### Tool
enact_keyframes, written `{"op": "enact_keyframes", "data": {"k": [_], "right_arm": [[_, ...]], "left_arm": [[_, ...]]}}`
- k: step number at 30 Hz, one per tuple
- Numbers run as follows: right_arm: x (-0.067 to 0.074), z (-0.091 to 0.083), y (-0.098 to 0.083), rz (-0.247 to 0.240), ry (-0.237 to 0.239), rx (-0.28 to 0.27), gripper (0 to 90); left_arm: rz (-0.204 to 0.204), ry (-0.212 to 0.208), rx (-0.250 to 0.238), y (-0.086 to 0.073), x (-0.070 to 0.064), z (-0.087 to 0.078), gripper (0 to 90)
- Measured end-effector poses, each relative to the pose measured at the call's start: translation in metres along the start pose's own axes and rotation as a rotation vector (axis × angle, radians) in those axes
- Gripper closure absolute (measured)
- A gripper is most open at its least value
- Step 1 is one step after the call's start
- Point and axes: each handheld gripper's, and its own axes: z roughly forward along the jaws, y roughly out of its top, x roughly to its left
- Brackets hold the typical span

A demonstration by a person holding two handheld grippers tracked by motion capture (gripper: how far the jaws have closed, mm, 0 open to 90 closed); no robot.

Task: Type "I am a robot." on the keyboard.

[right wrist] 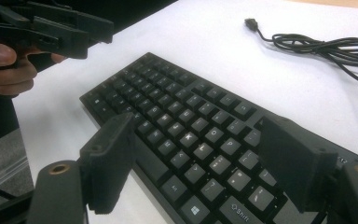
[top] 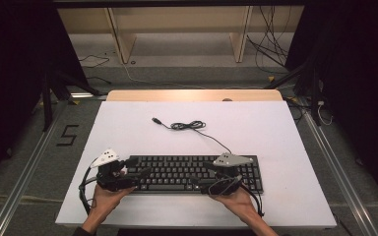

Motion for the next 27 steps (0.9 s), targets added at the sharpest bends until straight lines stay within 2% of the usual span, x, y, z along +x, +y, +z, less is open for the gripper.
{"op": "enact_keyframes", "data": {"k": [11,15,21,27], "right_arm": [[0.001,0.003,0.002,-0.004,0.007,0.007,28.9],[0.001,0.004,0.003,-0.008,0.012,0.009,31.7],[0.001,0.008,0.004,-0.022,0.018,0.03,45.9],[-0.001,0.014,0.005,-0.024,0.016,0.071,65.3]], "left_arm": [[0.002,0.004,-0.018,-0.005,-0.003,-0.006,24.8],[0.007,0.006,-0.019,-0.006,-0.003,-0.008,24.3],[0.004,0.009,-0.025,-0.008,-0.005,-0.01,23.9],[0.004,0.009,-0.027,-0.01,-0.006,-0.011,23.8]]}}
